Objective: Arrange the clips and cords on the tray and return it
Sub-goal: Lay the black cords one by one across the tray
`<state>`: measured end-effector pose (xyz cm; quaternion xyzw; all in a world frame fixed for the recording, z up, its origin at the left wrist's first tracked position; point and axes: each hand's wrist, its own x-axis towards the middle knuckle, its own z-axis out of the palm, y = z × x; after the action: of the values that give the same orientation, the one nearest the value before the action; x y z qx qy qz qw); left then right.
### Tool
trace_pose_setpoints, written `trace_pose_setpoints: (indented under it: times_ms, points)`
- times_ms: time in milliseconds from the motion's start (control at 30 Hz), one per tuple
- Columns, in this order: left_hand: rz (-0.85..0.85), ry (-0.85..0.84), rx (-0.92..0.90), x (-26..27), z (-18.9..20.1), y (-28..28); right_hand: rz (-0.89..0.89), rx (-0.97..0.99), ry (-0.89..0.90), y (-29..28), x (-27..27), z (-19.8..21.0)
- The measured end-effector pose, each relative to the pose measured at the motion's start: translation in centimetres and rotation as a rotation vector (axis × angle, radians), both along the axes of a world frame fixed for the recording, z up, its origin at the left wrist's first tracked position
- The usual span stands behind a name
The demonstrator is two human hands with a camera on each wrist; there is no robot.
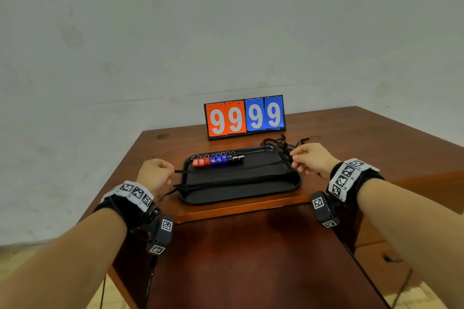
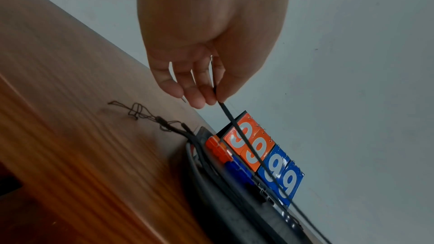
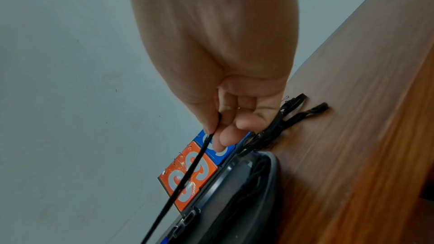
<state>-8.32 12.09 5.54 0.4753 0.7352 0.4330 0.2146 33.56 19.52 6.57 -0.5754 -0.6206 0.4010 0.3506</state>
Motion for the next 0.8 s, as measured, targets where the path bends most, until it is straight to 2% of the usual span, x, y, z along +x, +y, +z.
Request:
trace_pose_setpoints:
  times_ms: [233,367,800]
  points:
    - [0.001,0.102,-0.023,0.6,-1.3,1.0,-0.074,0.055,-0.091,1.9,-0.2,-1.9]
    - [-0.013,0.134,-0.085,0.4,-1.7,1.5,-0.062,0.108,-0.188,2.6,-0.1,-2.7]
    - [-0.082,0.219,-0.161,0.5,-2.2,2.3,-0.048,0.116,-0.3,3.5,-0.1,-3.9]
